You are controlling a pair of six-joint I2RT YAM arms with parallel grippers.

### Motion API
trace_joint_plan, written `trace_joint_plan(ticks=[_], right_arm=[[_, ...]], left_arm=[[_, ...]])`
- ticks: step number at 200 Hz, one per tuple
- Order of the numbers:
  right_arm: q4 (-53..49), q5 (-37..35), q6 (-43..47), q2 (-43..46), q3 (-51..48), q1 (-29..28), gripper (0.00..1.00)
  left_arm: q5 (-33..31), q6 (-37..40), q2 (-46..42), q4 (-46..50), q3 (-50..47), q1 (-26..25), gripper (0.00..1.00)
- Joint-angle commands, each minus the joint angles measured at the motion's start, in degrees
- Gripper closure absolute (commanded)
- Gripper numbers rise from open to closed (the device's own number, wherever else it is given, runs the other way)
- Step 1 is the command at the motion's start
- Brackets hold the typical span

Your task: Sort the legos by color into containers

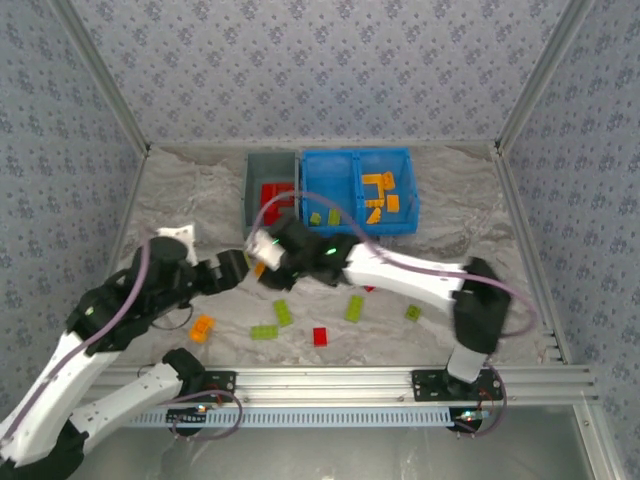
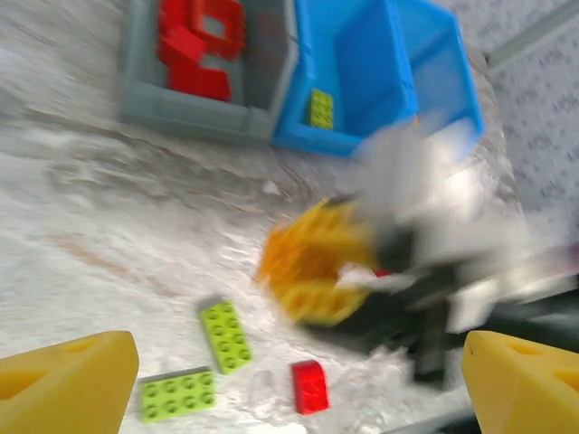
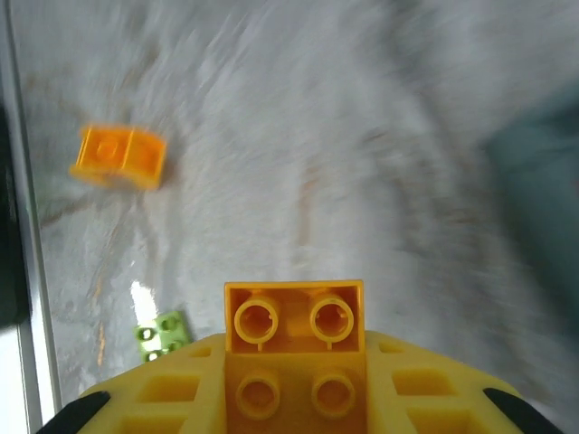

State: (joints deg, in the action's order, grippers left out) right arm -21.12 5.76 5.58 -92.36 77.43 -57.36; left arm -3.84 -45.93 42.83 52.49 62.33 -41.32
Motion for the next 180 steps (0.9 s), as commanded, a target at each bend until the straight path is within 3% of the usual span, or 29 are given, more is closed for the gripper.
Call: trace_joint_plan(ticks=[1,35,50,81,137,180], right_arm=[[-1.6,-5.9,-7.9,10.9,-8.1,8.9,0.78],[-5.3,-13.3,-15.5,17.5,-13.6,22.2,0.76],[-7.5,-17.1,-19.9,15.7,-12.5,27.0,0.76],[-10.5,-16.8,-25.8,6.3,-6.2,34.6,0.76],[-15.2,-15.5,-27.0,-11.2,6.7,38.3,0.76],[-17.4,-14.9,-28.6,-17.4,10.2,39.3,0.75]], left_arm=[[7.9,-0.9,5.2,-12.8,-1.6,-2.1,0.08],[3.0,-0.7,17.2,-21.7,1.1,-11.9,0.08],[0.3,-0.3,22.1,-23.2,3.6,-14.5,0.08],[-0.5,-1.0,28.2,-28.9,4.7,-16.5,0.09],[-4.1,3.2,34.3,-30.0,9.6,-21.3,0.09],[-7.1,3.0,37.0,-28.9,11.5,-23.0,0.09]])
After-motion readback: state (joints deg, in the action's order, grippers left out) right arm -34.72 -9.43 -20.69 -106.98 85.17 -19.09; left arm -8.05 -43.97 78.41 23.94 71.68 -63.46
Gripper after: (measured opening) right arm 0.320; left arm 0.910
